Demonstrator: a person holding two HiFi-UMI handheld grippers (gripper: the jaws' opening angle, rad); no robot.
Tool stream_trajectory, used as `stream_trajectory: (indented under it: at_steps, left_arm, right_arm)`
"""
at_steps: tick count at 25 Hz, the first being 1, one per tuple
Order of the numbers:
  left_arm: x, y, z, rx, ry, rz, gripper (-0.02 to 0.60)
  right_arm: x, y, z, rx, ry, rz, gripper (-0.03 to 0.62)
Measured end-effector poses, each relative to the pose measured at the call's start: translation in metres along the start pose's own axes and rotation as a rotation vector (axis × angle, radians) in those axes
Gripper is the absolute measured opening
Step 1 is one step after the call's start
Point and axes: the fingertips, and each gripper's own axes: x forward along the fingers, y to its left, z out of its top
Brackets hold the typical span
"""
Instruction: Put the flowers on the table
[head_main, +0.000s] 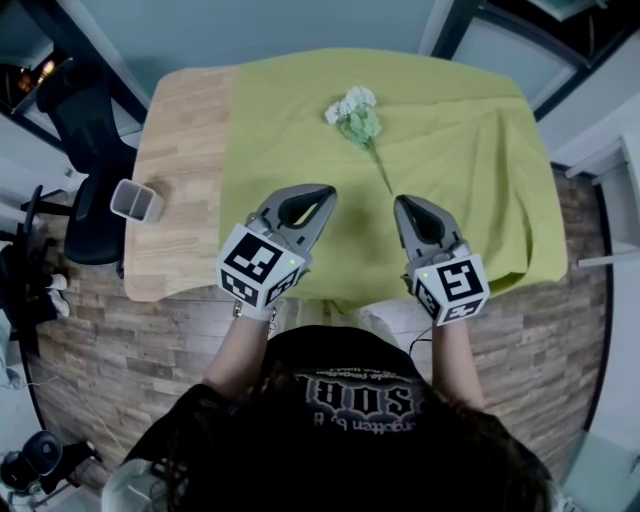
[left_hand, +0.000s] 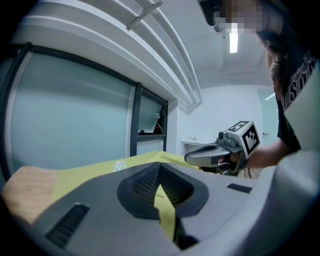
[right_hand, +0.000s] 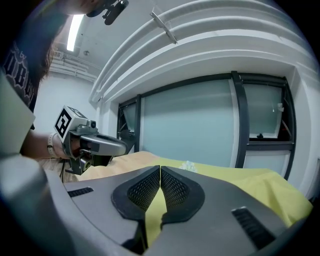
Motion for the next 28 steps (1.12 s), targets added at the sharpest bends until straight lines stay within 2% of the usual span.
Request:
stream_trajectory:
  at_steps: [6,28]
  left_arm:
    - [-0.002,-0.006,0.002,0.009,-0.006,-0.004,-0.002]
    - [-0.002,-0.002,-0.003,0.017,0.019,0.011,-0.002]
  right_arm:
    - [-0.007,0.008,0.0,0.062,-0.007,0.022,0.032]
    - [-0.01,0.001,0.0,0.06,-0.023,0.024,0.031]
